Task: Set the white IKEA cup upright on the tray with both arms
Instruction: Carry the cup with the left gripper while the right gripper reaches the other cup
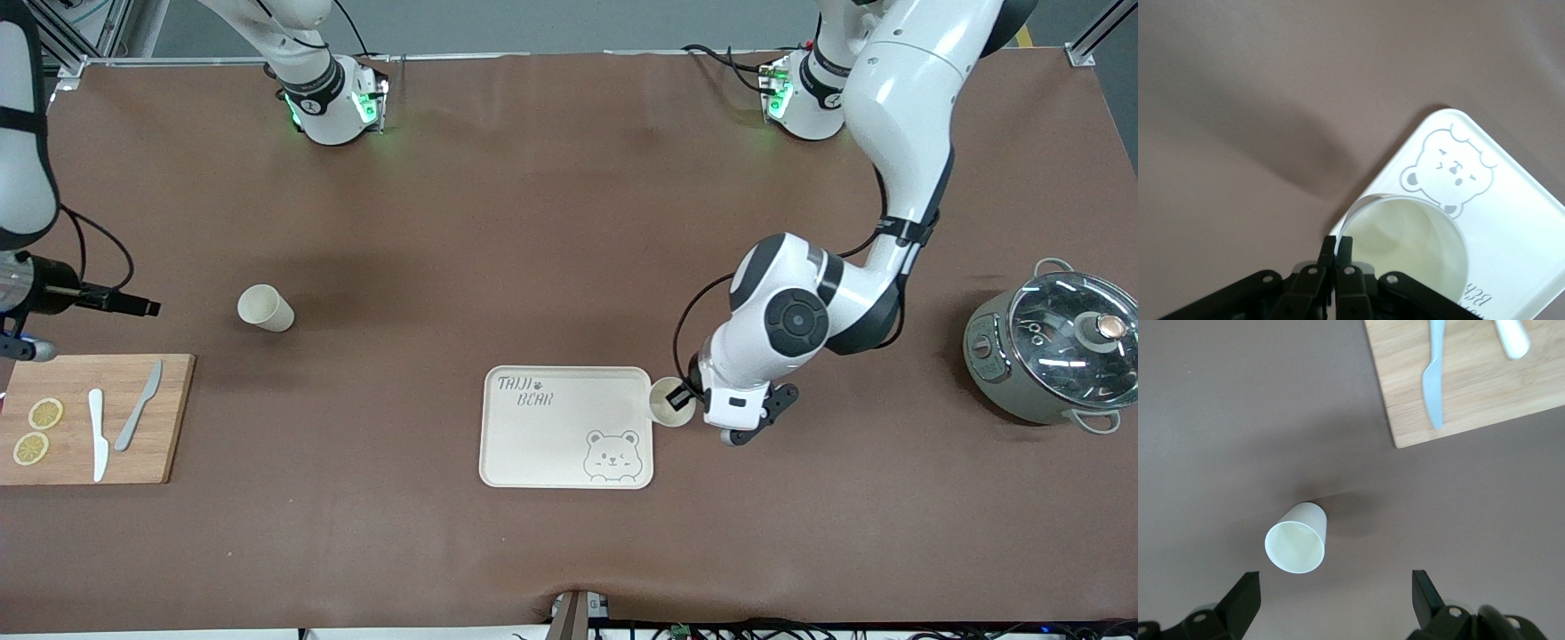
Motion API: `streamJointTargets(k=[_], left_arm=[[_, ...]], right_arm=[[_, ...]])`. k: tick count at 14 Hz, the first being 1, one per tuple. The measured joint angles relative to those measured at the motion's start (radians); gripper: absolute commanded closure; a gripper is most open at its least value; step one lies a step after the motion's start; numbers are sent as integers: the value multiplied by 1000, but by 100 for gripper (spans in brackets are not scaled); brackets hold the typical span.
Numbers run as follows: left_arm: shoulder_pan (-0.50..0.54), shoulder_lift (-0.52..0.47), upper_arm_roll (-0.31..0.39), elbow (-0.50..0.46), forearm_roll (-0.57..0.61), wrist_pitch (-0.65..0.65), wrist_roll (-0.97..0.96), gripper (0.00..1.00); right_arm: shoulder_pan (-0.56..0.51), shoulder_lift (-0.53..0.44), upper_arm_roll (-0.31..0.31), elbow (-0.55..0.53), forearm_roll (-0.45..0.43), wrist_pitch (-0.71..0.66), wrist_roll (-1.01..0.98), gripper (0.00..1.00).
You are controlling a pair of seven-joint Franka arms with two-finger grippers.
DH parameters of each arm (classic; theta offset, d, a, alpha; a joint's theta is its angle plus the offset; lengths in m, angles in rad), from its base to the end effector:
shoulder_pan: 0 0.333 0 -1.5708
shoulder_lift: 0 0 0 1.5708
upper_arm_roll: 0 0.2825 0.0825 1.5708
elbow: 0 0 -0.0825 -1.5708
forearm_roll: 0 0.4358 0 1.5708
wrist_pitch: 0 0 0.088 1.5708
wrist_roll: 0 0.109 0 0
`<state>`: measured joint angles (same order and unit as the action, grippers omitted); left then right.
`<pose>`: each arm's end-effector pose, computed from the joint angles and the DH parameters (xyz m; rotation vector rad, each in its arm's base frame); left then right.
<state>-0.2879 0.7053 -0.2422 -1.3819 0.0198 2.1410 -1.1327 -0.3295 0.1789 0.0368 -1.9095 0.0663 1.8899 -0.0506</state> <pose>0.6719 -0.3566 0.2589 2.8357 0.9619 -0.0782 0.5910 -0.1732 0.3284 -3.0013 0.4063 0.2796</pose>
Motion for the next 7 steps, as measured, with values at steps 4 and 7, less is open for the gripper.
streamJointTargets(k=[4, 7], left_arm=[[-143, 47, 110, 38, 0, 37, -55, 100], [-185, 90, 135, 40, 0, 88, -81, 100]], right_arm=[[6, -34, 10, -150, 26, 118, 51, 0], [24, -34, 18, -229, 28, 235, 81, 0]])
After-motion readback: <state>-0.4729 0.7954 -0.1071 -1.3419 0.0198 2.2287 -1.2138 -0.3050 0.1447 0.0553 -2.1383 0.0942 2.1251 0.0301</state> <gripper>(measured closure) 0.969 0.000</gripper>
